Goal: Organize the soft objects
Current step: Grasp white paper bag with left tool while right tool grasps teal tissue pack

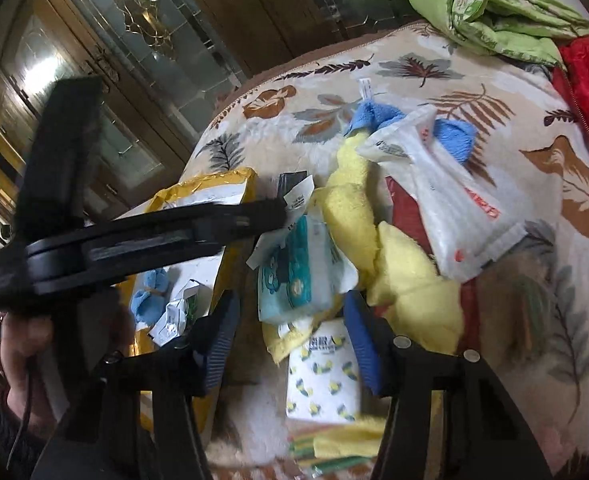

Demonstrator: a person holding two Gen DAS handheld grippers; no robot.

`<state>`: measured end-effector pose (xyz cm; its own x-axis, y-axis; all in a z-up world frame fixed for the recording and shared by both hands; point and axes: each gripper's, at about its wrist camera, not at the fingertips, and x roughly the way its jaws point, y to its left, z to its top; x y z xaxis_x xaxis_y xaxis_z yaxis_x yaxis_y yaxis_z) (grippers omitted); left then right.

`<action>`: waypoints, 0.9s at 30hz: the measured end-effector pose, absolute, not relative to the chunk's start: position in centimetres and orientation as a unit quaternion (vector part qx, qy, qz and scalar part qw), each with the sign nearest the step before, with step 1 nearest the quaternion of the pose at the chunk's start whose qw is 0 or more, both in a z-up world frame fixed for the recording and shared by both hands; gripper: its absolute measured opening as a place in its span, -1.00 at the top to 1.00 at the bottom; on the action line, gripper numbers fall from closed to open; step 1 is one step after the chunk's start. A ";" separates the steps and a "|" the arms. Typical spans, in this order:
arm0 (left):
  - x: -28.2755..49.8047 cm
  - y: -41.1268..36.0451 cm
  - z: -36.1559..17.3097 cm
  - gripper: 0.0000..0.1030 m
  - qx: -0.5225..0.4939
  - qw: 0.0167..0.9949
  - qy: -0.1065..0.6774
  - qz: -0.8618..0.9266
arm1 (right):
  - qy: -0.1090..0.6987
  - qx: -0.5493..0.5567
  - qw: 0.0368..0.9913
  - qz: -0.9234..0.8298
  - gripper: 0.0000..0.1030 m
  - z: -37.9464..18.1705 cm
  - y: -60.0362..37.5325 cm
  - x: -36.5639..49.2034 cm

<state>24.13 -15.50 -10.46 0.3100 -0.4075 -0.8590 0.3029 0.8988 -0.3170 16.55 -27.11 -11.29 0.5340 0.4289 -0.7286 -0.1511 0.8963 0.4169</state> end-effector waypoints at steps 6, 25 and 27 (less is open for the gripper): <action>25.0 -15.6 -12.6 0.17 -0.053 0.789 0.568 -0.228 | 0.467 0.160 0.858 0.141 0.15 -12.9 -27.2 17.9; 19.7 -10.0 -9.9 0.84 -0.148 0.815 0.514 -0.222 | 0.499 0.097 0.842 0.179 -0.14 -14.1 -24.9 14.4; 18.5 -9.0 -9.5 0.84 -0.158 0.817 0.506 -0.227 | 0.495 0.075 0.848 0.177 0.14 -13.9 -24.3 13.7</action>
<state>18.45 -9.05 -9.51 0.3846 -0.5305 -0.7554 0.2097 0.8472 -0.4882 13.69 -24.26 -13.93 0.4480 0.3738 -0.8121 -0.2245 0.9263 0.3025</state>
